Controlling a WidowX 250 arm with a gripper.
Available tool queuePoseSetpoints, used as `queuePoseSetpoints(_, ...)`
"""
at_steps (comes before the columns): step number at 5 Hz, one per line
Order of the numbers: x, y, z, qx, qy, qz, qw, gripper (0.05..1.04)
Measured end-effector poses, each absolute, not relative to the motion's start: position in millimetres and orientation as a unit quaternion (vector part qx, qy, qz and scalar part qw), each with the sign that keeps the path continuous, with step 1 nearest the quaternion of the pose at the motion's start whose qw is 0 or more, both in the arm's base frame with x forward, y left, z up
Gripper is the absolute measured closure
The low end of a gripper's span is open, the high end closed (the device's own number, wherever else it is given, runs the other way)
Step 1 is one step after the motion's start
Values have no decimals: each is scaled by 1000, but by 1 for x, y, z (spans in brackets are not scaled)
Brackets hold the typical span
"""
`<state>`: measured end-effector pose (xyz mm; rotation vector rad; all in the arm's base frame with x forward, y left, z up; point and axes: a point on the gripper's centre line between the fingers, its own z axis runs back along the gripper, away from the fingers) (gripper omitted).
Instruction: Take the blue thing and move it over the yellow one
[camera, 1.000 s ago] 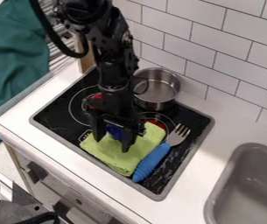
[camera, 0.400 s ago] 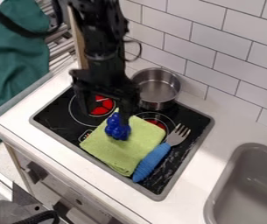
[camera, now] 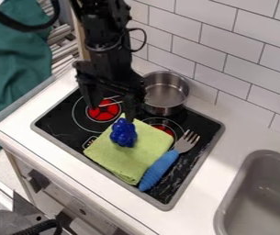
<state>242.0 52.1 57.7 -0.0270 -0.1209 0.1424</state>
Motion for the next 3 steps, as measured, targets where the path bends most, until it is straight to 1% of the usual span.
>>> queuePoseSetpoints(3, 242, 54, 58, -13, -61, 71, 996, 73)
